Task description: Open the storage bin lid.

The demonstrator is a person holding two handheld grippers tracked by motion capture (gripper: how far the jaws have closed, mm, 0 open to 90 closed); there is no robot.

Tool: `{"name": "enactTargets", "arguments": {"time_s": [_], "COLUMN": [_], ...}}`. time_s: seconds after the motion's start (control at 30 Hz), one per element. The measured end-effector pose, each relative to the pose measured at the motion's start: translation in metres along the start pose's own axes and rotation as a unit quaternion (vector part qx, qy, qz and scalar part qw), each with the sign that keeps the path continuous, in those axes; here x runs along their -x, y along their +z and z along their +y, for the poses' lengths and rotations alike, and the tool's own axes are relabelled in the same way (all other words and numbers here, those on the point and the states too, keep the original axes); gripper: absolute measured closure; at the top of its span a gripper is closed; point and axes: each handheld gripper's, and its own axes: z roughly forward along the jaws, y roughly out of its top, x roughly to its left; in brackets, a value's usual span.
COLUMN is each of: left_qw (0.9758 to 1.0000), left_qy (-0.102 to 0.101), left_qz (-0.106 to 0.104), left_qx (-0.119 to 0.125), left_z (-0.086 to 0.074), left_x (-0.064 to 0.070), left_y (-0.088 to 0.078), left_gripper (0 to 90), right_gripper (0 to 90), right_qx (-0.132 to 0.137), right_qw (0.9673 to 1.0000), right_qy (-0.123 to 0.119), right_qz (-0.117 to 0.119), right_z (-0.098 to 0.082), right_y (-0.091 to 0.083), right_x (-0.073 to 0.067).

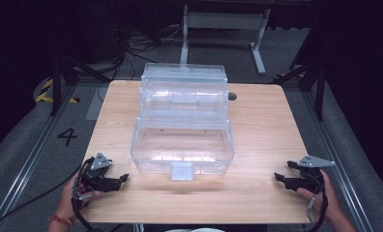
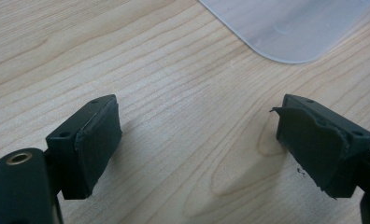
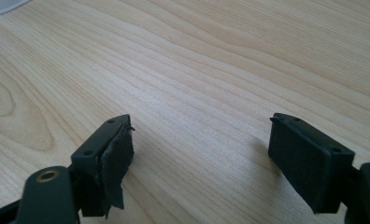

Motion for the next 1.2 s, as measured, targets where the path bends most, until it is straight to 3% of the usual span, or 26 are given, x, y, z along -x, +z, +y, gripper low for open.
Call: {"name": "enactTargets", "arguments": {"time_s": [1.2], "left_qw": [1.0], "left_qy": [0.0], "left_qz": [0.0], "left_qx": [0.0], "left_z": [0.0], "left_x": [0.0], "left_y": [0.0], "left_gripper": [14.2], "right_gripper": [20.6], "right_qx": [0.0], "right_qw": [1.0], "right_qy": [0.0], "right_qz": [0.001], "right_z": [0.001], "right_y": [0.0013], "right_x": [0.0008]}}
